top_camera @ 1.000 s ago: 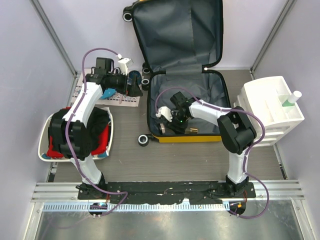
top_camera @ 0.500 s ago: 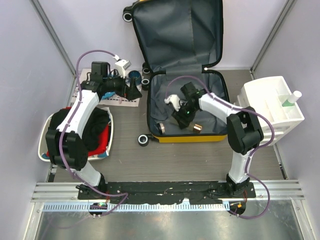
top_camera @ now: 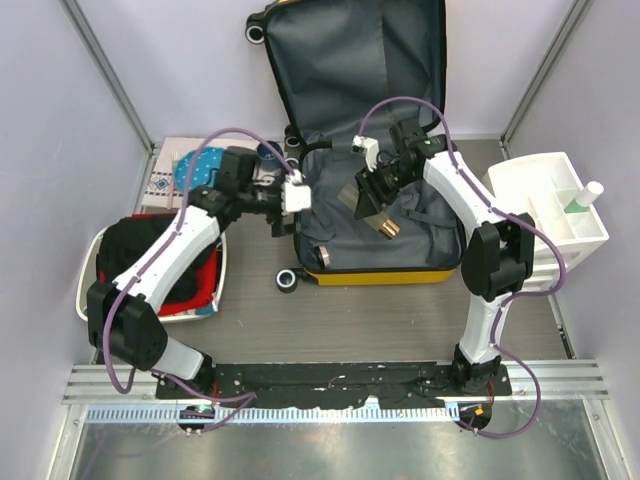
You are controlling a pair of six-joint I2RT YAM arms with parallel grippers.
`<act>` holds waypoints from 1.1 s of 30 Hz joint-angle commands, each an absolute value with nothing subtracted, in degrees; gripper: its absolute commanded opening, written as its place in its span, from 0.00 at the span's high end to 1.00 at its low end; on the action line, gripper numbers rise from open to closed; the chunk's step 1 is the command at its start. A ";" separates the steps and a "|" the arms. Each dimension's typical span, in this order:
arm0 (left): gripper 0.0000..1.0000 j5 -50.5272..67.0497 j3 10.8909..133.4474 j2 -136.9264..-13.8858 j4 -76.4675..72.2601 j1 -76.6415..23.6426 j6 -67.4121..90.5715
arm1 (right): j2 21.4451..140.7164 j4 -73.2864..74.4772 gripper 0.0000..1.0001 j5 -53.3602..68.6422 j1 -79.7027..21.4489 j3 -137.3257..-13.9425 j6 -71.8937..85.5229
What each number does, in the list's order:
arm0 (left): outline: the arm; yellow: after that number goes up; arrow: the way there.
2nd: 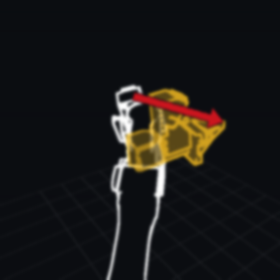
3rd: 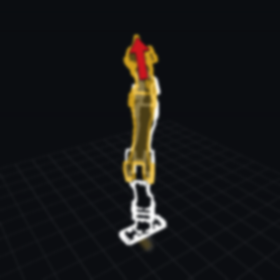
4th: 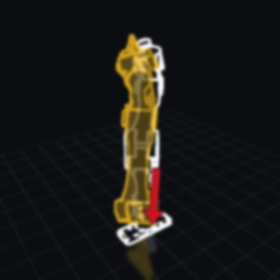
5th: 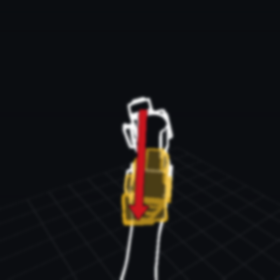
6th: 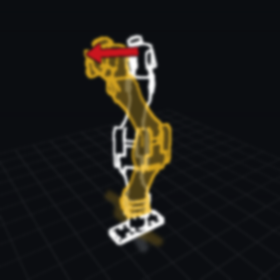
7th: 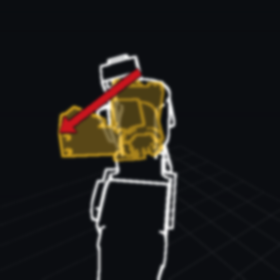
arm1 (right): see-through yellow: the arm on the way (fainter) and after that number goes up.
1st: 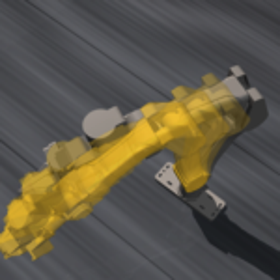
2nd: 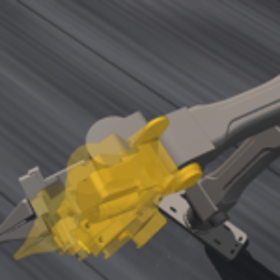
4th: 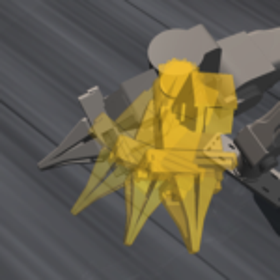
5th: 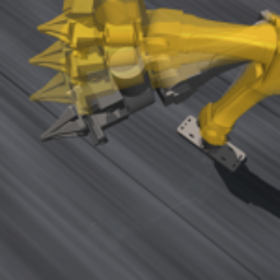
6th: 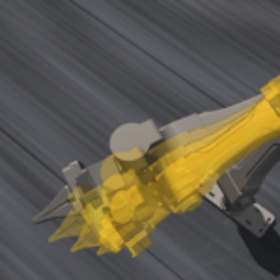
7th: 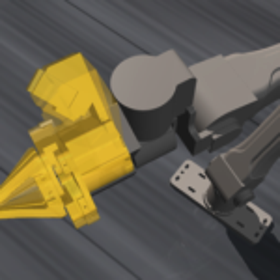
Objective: Open, take out, and arrange the luggage
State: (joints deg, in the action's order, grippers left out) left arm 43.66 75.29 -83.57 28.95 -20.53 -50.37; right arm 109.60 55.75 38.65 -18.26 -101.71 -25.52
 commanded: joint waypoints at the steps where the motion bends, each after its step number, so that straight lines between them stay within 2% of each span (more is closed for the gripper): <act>1: 0.02 44.74 76.90 -86.03 29.53 -26.36 -72.59 | 112.23 66.78 0.99 48.60 -18.89 -105.99 -27.15; 5: 0.06 41.14 76.47 -88.24 29.53 -31.63 -79.09 | 115.13 75.30 0.99 51.76 -20.04 -108.54 -29.26; 18: 0.10 37.44 74.18 -92.90 27.43 -36.56 -80.69 | 114.26 77.08 0.99 54.22 -25.31 -108.02 -29.36; 23: 0.16 34.72 73.83 -94.83 26.63 -37.44 -82.44 | 113.47 76.99 0.99 55.37 -25.49 -107.23 -27.86; 30: 0.40 31.56 74.00 -96.41 24.53 -40.16 -80.16 | 113.29 76.20 0.99 58.71 -25.49 -106.52 -24.97; 33: 0.46 30.85 73.92 -96.50 24.08 -40.87 -79.63 | 113.38 76.64 0.99 59.50 -25.40 -106.61 -24.87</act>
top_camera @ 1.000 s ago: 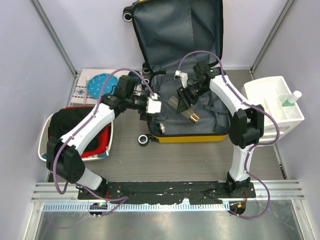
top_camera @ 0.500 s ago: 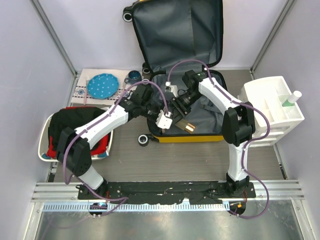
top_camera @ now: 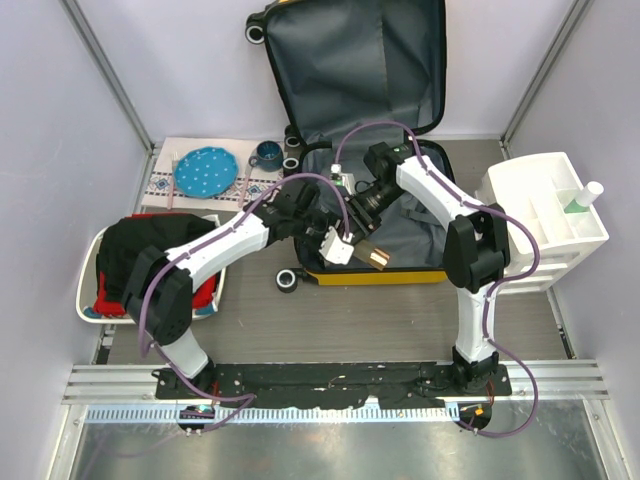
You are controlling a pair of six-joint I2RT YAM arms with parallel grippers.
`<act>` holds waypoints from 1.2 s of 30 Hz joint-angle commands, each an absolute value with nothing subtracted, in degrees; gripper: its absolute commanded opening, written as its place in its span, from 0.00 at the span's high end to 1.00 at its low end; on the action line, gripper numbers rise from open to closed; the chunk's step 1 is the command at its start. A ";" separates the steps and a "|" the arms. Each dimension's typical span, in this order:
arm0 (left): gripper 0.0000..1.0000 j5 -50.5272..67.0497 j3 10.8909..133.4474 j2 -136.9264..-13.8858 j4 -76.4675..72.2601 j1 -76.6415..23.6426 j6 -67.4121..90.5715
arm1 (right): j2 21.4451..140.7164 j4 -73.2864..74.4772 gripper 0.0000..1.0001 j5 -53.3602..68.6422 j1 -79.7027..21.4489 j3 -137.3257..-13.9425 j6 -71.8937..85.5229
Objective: Open, take out, and arrange the luggage
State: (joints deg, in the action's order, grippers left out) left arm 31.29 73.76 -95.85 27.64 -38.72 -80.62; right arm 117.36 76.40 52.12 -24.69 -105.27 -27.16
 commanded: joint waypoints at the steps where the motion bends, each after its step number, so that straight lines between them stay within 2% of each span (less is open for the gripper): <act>1: 0.49 30.41 73.83 -96.68 24.08 -41.04 -79.45 | 113.29 76.73 0.99 59.76 -25.49 -106.61 -24.87; 2: 0.52 30.15 73.83 -96.68 23.82 -41.31 -79.11 | 113.38 76.82 0.99 60.03 -25.49 -106.70 -24.87; 4: 0.65 30.23 73.83 -96.68 22.24 -41.31 -75.60 | 113.38 76.90 0.98 59.86 -25.49 -107.31 -24.79; 5: 0.73 30.32 73.92 -96.59 21.54 -41.31 -73.67 | 113.29 76.99 0.89 59.68 -25.23 -107.49 -24.79; 6: 0.92 30.32 74.00 -96.50 20.66 -41.31 -72.17 | 113.29 76.91 0.61 59.50 -24.88 -107.84 -24.79; 7: 0.98 30.32 74.00 -96.33 20.22 -41.31 -69.46 | 113.38 76.64 0.50 59.15 -24.44 -108.80 -24.52; 10: 1.00 30.58 72.17 -95.19 17.15 -40.87 -64.80 | 114.25 75.94 0.23 59.15 -21.02 -113.35 -22.94; 11: 1.00 31.28 71.98 -94.75 16.36 -40.61 -62.86 | 114.52 75.76 0.20 58.80 -18.57 -114.77 -22.42; 14: 1.00 32.43 73.21 -95.01 16.00 -39.47 -56.20 | 114.26 72.61 0.17 57.31 -14.78 -119.43 -18.56; 18: 1.00 34.27 73.92 -95.10 12.31 -37.53 -45.47 | 109.96 57.01 0.17 54.41 -6.53 -118.40 -6.36; 23: 1.00 36.39 73.57 -95.10 4.16 -35.43 -27.04 | 99.70 34.86 0.16 49.14 -1.06 -108.47 6.14; 26: 1.00 36.30 74.00 -95.71 -1.38 -33.85 -18.57 | 95.55 26.66 0.15 48.34 1.40 -102.32 12.12; 31: 1.00 35.07 76.81 -97.73 -9.83 -31.38 3.22 | 88.60 20.32 0.13 47.12 1.67 -95.74 17.65; 36: 1.00 33.93 78.40 -99.05 -16.51 -30.59 13.61 | 83.06 9.67 0.13 45.18 0.53 -84.40 23.91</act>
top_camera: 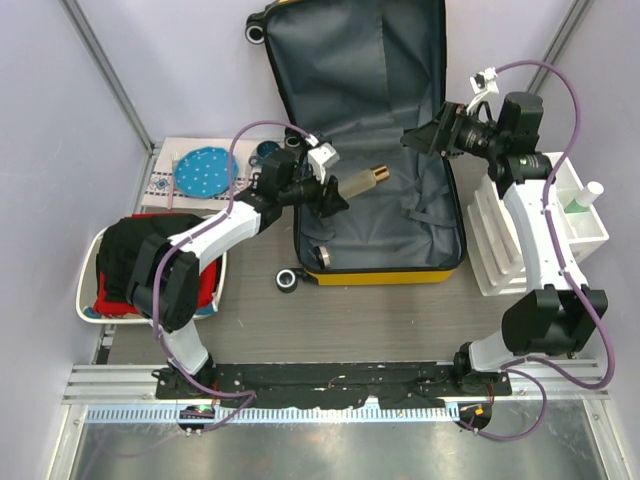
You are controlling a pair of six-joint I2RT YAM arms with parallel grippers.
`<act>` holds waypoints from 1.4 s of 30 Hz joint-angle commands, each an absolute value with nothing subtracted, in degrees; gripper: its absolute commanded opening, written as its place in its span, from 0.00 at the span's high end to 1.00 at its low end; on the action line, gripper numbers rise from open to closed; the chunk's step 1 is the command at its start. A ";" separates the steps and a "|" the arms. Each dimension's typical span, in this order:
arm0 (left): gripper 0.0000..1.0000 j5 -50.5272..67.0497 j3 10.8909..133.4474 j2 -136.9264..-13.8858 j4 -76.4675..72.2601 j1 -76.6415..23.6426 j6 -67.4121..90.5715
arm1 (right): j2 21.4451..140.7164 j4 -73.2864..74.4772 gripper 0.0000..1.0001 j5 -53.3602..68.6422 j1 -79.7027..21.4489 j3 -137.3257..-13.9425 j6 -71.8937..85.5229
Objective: Open, take out, and arrange the luggage
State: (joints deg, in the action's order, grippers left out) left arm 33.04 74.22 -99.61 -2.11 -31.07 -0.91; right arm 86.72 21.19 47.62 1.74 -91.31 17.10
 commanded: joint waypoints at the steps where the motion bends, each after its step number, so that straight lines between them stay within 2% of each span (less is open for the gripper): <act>1: 1.00 33.75 78.40 -99.14 -17.74 -30.41 17.28 | 82.19 9.84 0.12 43.78 0.09 -83.42 23.38; 8: 1.00 33.05 77.97 -99.94 -20.48 -30.15 20.66 | 86.39 6.09 0.12 38.15 0.00 -76.30 36.54; 16: 1.00 34.01 76.29 -97.91 -22.15 -30.15 20.13 | 90.17 -9.67 0.12 43.16 -2.02 -72.07 51.93; 23: 1.00 34.01 75.76 -97.82 -23.82 -30.15 21.27 | 92.72 -15.37 0.12 42.80 -6.67 -71.01 54.41; 33: 1.00 34.72 74.88 -96.94 -26.37 -30.23 23.55 | 97.64 -15.47 0.12 38.76 -7.12 -75.48 58.44; 42: 1.00 33.93 74.09 -97.21 -25.75 -31.73 22.50 | 100.54 -18.37 0.25 39.64 -9.31 -78.66 60.64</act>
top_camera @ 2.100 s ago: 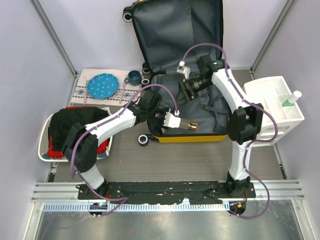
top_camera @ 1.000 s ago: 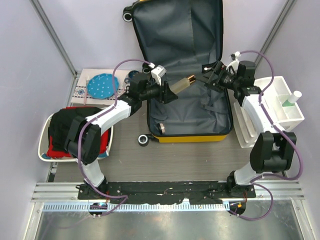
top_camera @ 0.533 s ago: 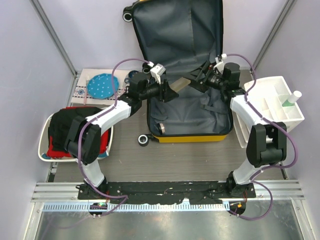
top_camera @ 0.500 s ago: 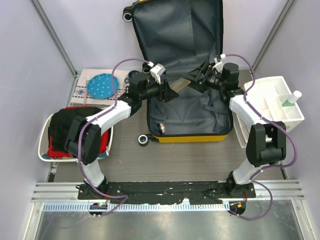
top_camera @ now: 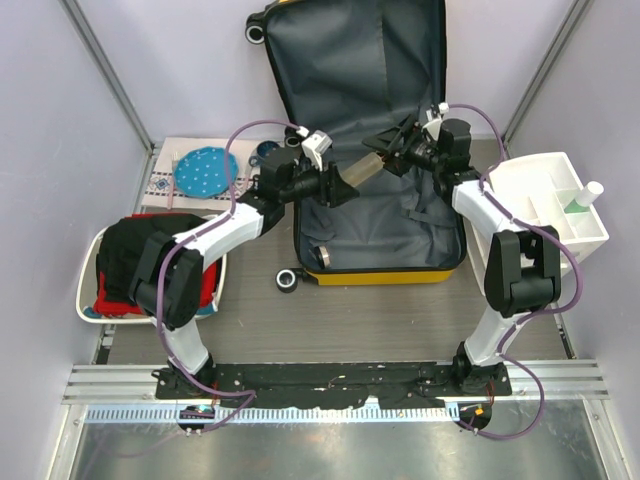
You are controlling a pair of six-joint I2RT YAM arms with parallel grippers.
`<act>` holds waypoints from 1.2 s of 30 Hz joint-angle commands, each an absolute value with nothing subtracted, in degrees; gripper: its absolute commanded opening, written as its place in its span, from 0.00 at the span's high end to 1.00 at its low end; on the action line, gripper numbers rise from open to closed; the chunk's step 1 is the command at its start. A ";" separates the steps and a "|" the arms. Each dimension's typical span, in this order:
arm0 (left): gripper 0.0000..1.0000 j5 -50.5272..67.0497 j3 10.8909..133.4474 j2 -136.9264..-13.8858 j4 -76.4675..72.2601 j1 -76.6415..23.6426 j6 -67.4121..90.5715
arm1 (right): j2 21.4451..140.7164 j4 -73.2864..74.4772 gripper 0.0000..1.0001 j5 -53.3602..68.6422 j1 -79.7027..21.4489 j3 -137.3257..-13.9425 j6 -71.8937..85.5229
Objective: Open, take out, and arrange the luggage
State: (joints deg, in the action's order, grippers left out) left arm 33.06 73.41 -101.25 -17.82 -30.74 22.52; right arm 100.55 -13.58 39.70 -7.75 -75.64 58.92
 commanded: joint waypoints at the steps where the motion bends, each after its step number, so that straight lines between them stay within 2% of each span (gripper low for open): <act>1: 1.00 33.93 74.18 -97.29 -25.66 -31.82 22.59 | 100.72 -18.89 0.29 39.64 -9.66 -78.66 60.73; 3: 1.00 33.84 74.18 -97.29 -25.40 -31.90 22.50 | 100.98 -19.16 0.39 39.90 -9.76 -79.10 60.56; 4: 1.00 33.66 74.18 -97.38 -25.23 -31.90 22.24 | 101.07 -19.25 0.51 39.99 -9.67 -79.19 60.56; 5: 1.00 33.49 74.18 -97.30 -24.88 -31.90 21.98 | 101.07 -19.25 0.59 40.08 -9.58 -79.45 60.38; 6: 1.00 33.31 74.09 -97.29 -24.61 -31.90 21.71 | 101.25 -19.25 0.76 40.17 -9.41 -79.80 60.29; 8: 1.00 33.22 74.27 -97.56 -24.35 -31.90 21.27 | 101.16 -18.90 0.94 40.25 -8.97 -80.15 60.03; 9: 0.98 33.40 74.44 -97.73 -23.48 -31.90 21.10 | 101.16 -18.81 0.99 40.25 -8.88 -80.33 59.86; 11: 0.72 33.84 75.23 -98.08 -22.42 -31.90 20.74 | 100.99 -18.55 0.99 40.34 -8.18 -80.94 59.94; 12: 0.50 33.84 75.41 -98.26 -21.72 -31.82 20.66 | 100.99 -18.54 0.99 40.43 -7.91 -81.21 59.77; 16: 0.27 32.79 75.32 -98.26 -19.78 -31.55 20.48 | 100.28 -17.23 0.99 40.43 -6.60 -83.05 58.36; 17: 0.15 32.44 75.06 -98.17 -19.43 -31.47 20.39 | 99.94 -16.70 0.99 40.26 -6.24 -83.58 57.84; 19: 0.01 31.99 74.80 -98.00 -18.02 -30.76 19.87 | 99.32 -15.83 0.99 40.17 -5.19 -83.85 56.43; 26: 0.00 32.08 73.04 -96.86 -15.30 -29.71 17.85 | 95.63 -4.59 0.99 38.15 -2.20 -85.16 42.21; 36: 0.00 33.40 74.97 -97.56 -13.89 -29.71 17.40 | 82.01 14.56 0.99 33.49 2.54 -83.58 20.40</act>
State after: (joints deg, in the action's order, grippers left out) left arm 32.47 73.21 -99.74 -13.80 -29.82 17.85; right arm 91.79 9.80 34.61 0.36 -81.25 30.44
